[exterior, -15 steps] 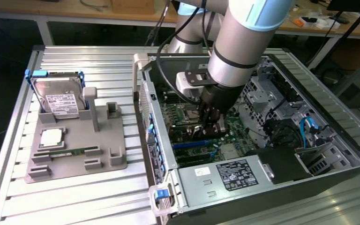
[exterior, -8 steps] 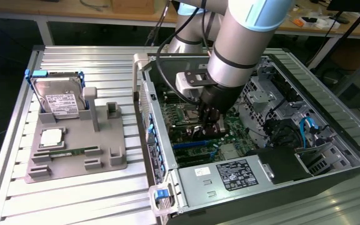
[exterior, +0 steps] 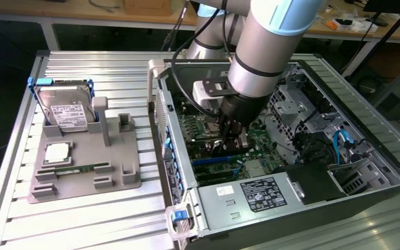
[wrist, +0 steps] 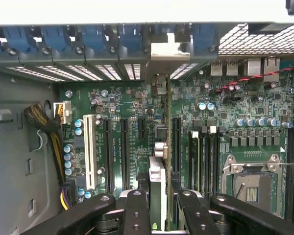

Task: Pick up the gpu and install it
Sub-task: 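Insert the gpu into the slot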

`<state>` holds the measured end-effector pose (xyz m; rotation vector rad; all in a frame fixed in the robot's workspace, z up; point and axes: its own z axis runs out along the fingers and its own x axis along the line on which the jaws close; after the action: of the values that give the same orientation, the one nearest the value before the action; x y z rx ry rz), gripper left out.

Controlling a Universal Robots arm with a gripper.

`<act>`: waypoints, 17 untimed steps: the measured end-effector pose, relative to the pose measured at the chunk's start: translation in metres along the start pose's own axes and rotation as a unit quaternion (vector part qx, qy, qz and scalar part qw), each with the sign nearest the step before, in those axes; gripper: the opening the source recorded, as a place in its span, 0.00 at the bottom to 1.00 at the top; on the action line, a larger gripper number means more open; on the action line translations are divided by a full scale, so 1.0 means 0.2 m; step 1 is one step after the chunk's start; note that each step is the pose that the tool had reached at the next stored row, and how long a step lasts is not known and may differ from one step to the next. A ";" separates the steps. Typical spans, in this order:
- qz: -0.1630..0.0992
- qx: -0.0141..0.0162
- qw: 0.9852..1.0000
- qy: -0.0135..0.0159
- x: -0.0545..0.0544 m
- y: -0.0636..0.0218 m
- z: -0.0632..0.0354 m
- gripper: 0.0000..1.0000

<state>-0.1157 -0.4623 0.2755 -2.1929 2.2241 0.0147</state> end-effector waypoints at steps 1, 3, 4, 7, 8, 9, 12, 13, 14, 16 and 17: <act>0.000 0.000 1.000 0.000 0.00 0.004 0.001 0.27; 0.000 0.000 1.000 0.000 0.00 0.009 0.002 0.27; 0.000 0.000 1.000 0.000 0.00 0.012 0.003 0.27; 0.000 0.000 1.000 0.000 0.00 0.019 0.004 0.27; 0.000 0.000 1.000 0.000 0.00 0.021 0.005 0.27; 0.000 0.000 1.000 0.000 0.00 0.022 0.006 0.27; 0.000 0.000 1.000 0.000 0.00 0.023 0.006 0.27; 0.000 0.000 1.000 0.000 0.00 0.023 0.006 0.27; 0.000 0.000 1.000 0.000 0.00 0.023 0.006 0.27; 0.000 0.000 1.000 0.000 0.00 0.023 0.006 0.27; 0.000 0.000 1.000 0.000 0.00 0.023 0.007 0.27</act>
<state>-0.1204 -0.4623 0.2741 -2.1926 2.2238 0.0156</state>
